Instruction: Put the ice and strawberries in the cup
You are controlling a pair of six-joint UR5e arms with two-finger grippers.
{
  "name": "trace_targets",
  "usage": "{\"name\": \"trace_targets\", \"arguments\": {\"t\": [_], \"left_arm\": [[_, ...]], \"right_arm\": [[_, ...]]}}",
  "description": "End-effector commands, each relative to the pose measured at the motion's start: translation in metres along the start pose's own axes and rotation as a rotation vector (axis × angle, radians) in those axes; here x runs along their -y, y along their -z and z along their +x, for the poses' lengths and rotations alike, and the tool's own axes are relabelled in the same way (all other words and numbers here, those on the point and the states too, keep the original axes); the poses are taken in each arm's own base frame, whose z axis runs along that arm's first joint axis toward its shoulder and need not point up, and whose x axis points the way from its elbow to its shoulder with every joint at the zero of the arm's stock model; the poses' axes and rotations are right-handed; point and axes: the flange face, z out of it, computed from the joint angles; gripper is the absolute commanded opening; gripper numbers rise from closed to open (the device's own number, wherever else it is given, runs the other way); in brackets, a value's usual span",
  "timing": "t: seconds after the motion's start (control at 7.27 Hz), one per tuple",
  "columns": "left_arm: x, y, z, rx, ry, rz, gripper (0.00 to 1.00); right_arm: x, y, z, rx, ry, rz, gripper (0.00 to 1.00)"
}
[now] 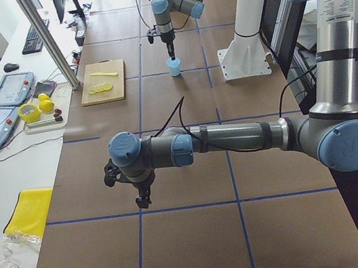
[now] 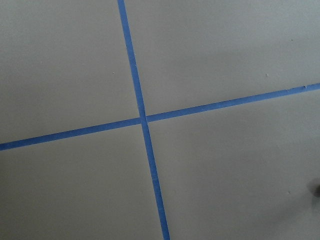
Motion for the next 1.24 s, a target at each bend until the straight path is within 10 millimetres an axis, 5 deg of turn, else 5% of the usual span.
{"name": "trace_targets", "arguments": {"t": [0.0,0.14,0.41,0.69,1.1], "left_arm": [[0.0,0.0,0.0,0.001,0.0,0.0,1.0],[0.001,0.001,0.0,0.001,0.0,0.001,1.0],[0.002,0.001,0.001,0.002,-0.004,0.003,1.0],[0.001,0.0,-0.001,0.002,0.0,0.0,1.0],[0.002,0.001,0.0,0.001,0.0,0.001,1.0]], "right_arm": [[0.0,-0.001,0.001,0.0,0.0,0.001,0.77],[0.001,0.0,0.001,0.006,0.002,0.006,0.94],[0.023,0.031,0.017,0.045,-0.024,0.044,0.99],[0.025,0.08,0.087,0.083,-0.047,0.088,0.99],[0.015,0.138,0.236,0.062,0.055,0.151,0.99]]}}
